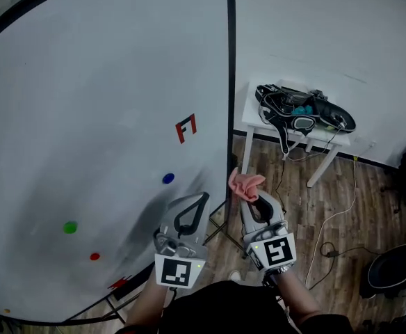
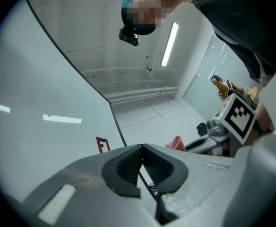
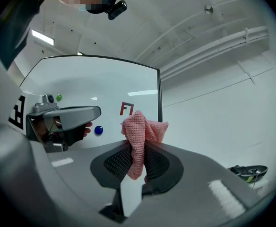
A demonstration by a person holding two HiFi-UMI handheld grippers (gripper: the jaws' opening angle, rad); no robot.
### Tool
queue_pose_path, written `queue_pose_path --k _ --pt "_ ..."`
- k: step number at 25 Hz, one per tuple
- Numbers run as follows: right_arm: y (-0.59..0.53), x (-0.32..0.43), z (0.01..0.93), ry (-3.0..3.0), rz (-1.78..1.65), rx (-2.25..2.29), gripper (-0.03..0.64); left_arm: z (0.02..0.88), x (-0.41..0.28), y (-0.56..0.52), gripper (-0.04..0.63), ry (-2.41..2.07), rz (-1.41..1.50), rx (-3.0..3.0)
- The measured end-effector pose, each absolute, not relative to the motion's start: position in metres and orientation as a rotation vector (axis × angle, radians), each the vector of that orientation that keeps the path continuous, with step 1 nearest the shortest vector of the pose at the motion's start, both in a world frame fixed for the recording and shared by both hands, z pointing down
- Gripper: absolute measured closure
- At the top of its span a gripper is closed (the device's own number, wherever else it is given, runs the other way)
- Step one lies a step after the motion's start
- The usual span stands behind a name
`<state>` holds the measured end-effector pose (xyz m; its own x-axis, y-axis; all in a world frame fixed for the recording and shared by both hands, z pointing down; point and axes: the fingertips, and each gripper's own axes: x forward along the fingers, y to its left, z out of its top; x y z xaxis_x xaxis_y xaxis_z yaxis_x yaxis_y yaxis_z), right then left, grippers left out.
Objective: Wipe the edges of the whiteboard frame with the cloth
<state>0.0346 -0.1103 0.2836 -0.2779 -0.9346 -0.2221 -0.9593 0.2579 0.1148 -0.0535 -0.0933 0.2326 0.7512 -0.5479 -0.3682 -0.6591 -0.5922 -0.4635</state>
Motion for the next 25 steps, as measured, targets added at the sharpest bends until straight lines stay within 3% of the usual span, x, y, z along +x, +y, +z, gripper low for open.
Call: queue_pose_path --k 25 --pt "-0.206 0.060 0.126 2.442 0.817 -1.468 0.568 0.092 0.000 -0.143 0.594 0.994 0.279 -1.990"
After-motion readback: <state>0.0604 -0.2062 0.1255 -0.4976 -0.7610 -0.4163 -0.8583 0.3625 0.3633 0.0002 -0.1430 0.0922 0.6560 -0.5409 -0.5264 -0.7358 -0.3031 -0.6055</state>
